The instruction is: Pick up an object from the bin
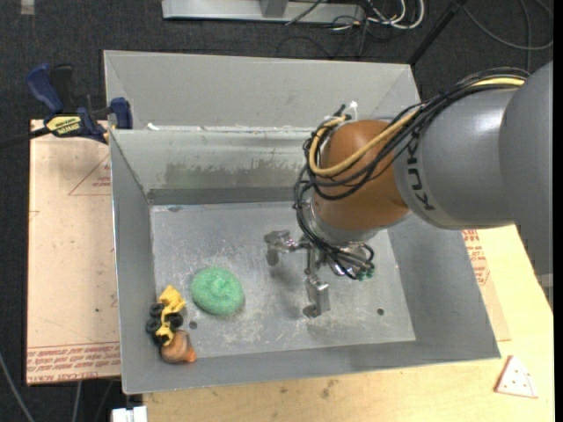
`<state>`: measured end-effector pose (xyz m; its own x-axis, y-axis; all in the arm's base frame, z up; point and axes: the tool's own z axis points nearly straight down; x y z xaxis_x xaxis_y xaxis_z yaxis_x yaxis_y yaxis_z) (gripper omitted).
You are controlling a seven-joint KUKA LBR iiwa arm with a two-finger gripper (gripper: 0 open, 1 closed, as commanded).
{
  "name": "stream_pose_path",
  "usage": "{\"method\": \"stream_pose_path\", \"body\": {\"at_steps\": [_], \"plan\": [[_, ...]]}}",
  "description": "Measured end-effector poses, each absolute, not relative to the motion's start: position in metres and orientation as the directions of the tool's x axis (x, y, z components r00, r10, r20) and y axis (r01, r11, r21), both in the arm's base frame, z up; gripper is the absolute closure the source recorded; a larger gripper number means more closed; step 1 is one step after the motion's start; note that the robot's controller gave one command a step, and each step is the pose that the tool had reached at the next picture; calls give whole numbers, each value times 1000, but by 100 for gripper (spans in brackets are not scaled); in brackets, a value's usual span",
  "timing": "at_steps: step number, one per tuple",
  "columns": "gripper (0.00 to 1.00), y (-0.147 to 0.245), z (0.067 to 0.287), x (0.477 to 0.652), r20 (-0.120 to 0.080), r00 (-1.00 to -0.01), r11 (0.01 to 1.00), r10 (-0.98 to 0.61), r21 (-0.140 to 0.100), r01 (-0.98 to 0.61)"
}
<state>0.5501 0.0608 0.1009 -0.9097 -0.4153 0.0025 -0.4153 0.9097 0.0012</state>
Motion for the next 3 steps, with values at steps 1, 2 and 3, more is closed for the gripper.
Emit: {"method": "stream_pose_path", "body": {"at_steps": [1, 2, 3], "plan": [[0, 85, 134, 545, -1, -912, 912, -410, 3, -410], [0, 101, 162, 539, -2, -990, 990, -142, 1, -142], [0, 150, 153, 550, -6, -969, 969, -247, 0, -247]]}}
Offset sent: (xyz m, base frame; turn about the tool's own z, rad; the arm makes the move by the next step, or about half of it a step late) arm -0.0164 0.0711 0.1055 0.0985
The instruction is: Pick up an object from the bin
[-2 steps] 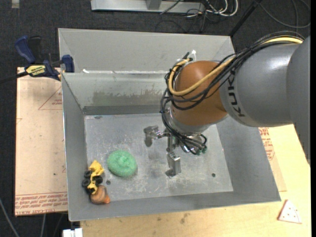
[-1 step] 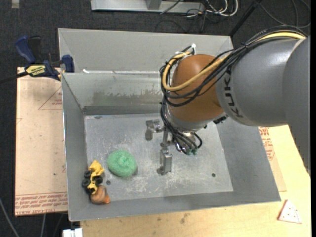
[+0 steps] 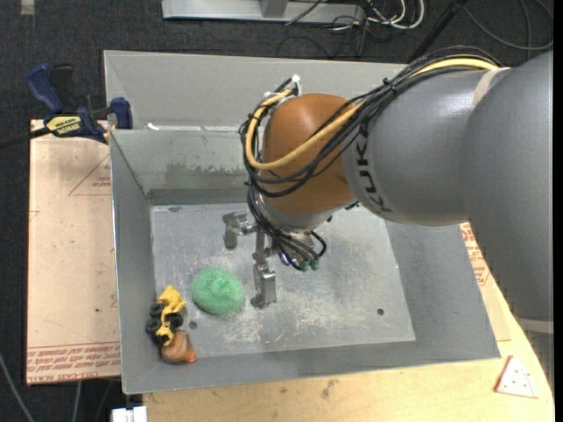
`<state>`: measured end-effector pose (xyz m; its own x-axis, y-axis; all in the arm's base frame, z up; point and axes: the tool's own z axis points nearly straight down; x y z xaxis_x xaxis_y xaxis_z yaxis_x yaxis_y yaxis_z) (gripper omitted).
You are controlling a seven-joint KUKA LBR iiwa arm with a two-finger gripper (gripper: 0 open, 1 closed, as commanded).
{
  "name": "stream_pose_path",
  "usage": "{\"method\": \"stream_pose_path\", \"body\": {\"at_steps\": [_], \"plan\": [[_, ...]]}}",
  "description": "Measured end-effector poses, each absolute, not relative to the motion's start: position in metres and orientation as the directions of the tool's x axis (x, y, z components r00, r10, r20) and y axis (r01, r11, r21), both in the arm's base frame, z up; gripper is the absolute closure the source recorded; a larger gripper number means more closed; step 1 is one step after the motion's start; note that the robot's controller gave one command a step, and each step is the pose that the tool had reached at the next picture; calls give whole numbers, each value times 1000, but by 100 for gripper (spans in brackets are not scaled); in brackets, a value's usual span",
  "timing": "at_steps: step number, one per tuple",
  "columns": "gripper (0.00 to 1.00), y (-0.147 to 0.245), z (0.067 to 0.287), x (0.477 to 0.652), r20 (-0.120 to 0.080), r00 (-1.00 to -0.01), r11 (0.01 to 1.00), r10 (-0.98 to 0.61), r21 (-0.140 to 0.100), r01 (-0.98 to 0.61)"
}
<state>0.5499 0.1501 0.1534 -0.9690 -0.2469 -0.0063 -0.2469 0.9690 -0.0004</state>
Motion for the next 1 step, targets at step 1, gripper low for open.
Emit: {"method": "stream_pose_path", "body": {"at_steps": [1], "plan": [[0, 174, 126, 567, -7, -883, 883, -470, 3, -470]]}}
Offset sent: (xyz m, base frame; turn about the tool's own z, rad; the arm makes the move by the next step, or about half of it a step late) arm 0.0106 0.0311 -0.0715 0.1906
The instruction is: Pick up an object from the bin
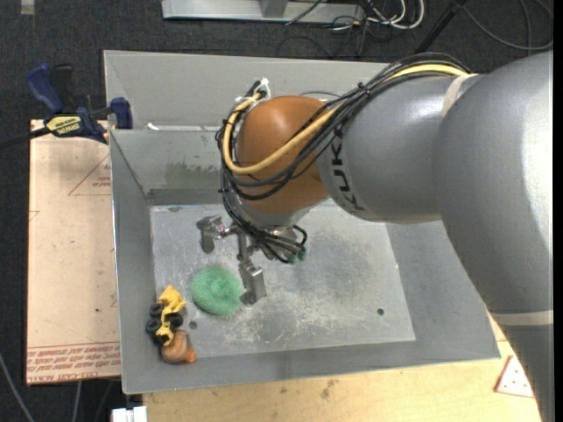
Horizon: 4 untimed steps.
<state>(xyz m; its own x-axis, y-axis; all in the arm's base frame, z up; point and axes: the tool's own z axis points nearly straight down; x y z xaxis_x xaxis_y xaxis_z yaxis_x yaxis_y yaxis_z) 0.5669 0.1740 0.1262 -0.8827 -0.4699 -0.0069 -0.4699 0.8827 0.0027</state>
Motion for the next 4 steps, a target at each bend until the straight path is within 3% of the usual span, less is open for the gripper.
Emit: {"method": "stream_pose_path", "body": {"at_steps": [1, 2, 3, 4], "plan": [[0, 175, 105, 566, -2, -959, 959, -284, 1, -284], [100, 204, 78, 559, -15, -798, 798, -602, -5, -602], [100, 204, 78, 559, -15, -799, 799, -601, -4, -601], [100, 206, 204, 561, -5, -805, 805, -594, 0, -594]]}}
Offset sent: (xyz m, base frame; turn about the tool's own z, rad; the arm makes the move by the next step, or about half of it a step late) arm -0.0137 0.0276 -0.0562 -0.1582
